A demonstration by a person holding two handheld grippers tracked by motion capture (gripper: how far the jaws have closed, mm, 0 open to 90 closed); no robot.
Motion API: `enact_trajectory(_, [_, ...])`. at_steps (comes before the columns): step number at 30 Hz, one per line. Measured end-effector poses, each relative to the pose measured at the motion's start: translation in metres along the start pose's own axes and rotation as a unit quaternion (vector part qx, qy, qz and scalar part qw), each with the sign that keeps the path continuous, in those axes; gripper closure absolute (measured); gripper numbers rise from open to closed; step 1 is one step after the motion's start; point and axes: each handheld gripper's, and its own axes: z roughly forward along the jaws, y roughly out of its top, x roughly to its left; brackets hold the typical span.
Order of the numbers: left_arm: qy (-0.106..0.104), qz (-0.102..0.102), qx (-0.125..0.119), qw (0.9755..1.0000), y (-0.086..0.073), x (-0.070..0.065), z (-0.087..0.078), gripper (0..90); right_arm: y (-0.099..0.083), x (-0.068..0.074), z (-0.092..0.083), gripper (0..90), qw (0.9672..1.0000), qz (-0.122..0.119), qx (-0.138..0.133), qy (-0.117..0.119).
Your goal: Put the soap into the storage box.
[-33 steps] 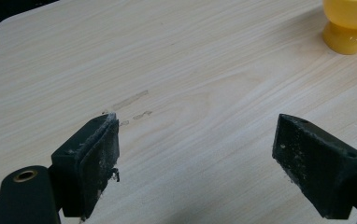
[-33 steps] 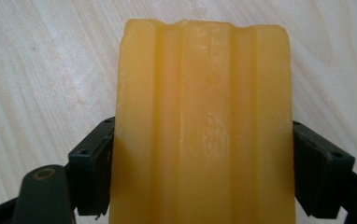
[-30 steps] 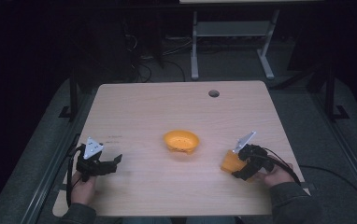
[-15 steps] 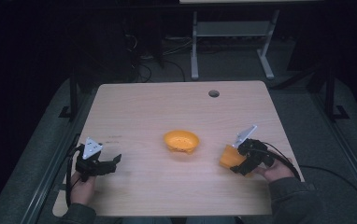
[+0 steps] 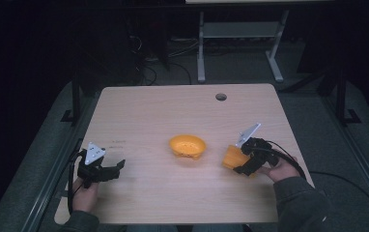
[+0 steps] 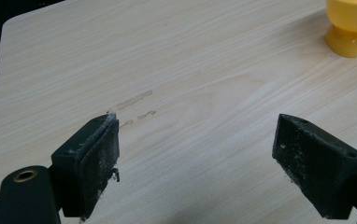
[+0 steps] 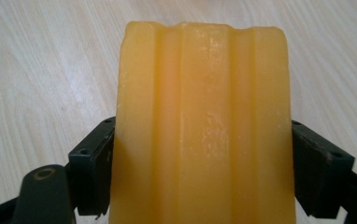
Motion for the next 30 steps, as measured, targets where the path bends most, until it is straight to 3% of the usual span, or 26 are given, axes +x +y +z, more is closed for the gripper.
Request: enact_trajectory(30, [0.002, -0.002, 0.001, 1.0, 0.0, 0.001, -0.001, 14.1, 0.041, -0.008, -0.006, 20.4, 0.9993, -0.033, -0.011, 0.009])
